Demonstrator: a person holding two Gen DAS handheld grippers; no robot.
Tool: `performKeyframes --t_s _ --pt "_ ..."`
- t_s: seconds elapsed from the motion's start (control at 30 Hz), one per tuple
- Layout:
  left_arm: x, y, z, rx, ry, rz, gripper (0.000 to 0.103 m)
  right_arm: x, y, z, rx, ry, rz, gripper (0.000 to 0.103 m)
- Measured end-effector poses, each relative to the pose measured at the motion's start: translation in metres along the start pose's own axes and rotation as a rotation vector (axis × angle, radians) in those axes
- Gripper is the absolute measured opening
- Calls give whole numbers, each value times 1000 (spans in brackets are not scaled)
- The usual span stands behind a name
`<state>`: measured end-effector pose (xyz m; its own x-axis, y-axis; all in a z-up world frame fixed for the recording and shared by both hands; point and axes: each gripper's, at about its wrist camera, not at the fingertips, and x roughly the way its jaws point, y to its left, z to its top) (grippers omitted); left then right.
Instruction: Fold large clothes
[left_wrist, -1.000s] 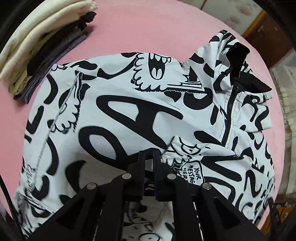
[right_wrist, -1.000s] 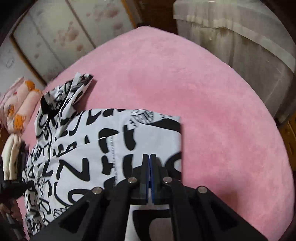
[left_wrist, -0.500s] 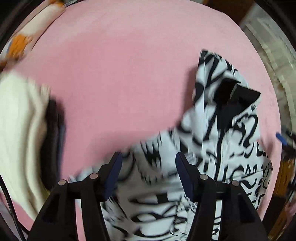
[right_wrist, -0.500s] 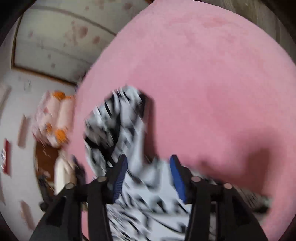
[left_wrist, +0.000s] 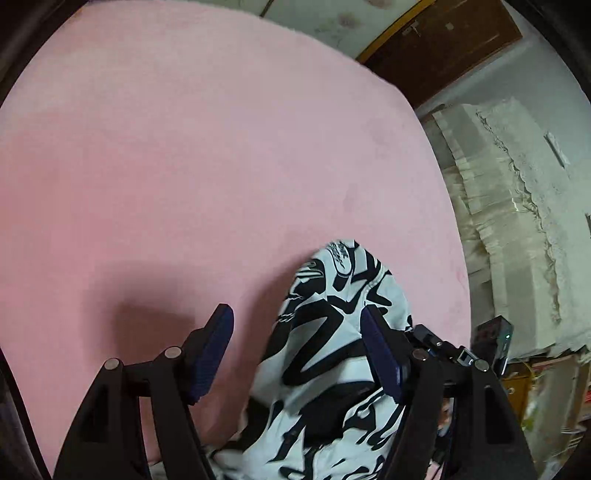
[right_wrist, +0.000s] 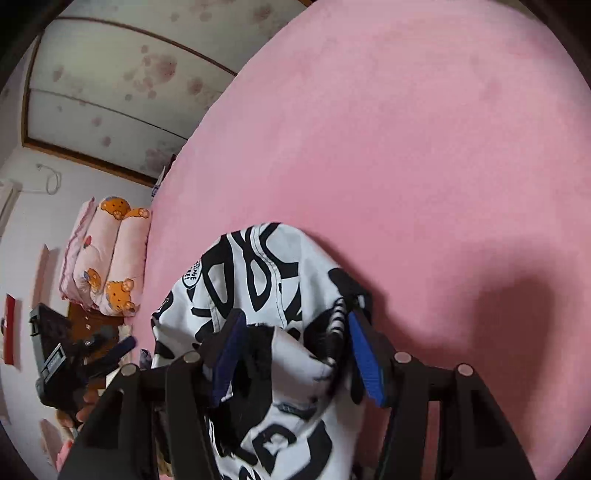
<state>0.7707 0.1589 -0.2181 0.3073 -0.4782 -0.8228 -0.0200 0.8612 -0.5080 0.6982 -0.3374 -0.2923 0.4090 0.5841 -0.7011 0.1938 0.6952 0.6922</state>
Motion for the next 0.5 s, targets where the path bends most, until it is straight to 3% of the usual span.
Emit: performKeyframes --t_s 0.17,0.23,0.3,0.33,0.37,0.5 --pt "48 -1 -5 30 79 -10 67 23 -13 5 11 25 1 58" --pt "62 -1 -9 18 81 -7 57 23 -18 5 14 18 21 58" --pt "71 1 -13 -17 81 9 28 21 -22 6 31 4 46 56" --pt "80 0 -18 -34 85 30 18 23 -23 6 41 1 55 43" --pt "85 -1 -20 -46 94 51 9 23 -23 5 48 4 58 15" --pt "78 -15 -32 36 32 52 4 14 -27 5 92 11 125 10"
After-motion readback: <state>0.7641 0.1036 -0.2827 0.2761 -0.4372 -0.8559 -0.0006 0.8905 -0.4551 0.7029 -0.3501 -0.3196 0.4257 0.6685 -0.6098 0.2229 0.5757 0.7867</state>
